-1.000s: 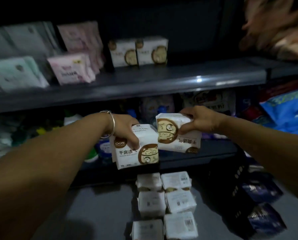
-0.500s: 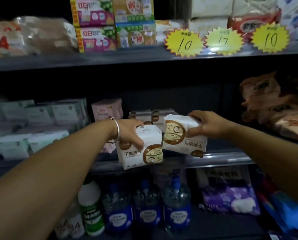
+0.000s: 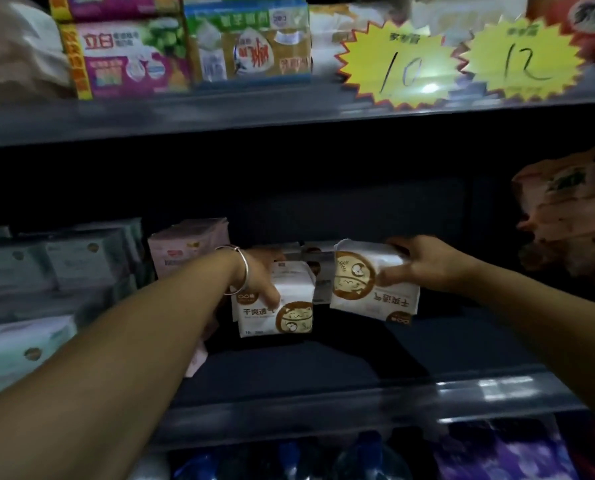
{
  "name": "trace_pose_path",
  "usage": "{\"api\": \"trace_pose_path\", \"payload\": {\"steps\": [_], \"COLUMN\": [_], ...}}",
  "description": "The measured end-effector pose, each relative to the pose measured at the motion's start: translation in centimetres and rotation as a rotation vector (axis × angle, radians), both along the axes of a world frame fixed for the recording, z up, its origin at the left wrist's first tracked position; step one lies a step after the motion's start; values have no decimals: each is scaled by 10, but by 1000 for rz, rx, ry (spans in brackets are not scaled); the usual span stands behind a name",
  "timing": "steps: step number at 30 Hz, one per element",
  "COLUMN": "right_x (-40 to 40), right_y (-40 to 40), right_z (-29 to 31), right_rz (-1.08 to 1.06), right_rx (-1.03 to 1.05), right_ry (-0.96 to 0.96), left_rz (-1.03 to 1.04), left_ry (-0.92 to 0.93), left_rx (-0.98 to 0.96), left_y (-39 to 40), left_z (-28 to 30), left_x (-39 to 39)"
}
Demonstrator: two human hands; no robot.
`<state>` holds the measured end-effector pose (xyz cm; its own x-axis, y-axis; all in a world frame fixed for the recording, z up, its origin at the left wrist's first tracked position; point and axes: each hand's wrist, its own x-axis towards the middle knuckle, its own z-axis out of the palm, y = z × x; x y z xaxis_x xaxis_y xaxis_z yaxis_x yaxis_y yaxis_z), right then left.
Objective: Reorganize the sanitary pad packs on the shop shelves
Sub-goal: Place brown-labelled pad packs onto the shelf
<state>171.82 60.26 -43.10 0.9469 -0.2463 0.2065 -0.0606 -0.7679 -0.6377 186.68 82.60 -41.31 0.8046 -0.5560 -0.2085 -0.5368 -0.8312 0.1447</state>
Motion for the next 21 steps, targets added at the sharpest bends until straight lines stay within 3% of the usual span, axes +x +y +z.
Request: {"api": "trace_pose_path", "payload": {"steps": [9,21], "right_x": [47,57], "right_y": [-10,-4], "right_z": [-14,-23], "right_rz": [36,36], "right_rx": [51,98], "right_ry": [42,51], "left_rz": [-79,-181], "left_ry": [-111,-186], "left_rx": [-73,78], "left_y": [-15,-15], "left_z": [-18,-30], "left_x": [48,62]}}
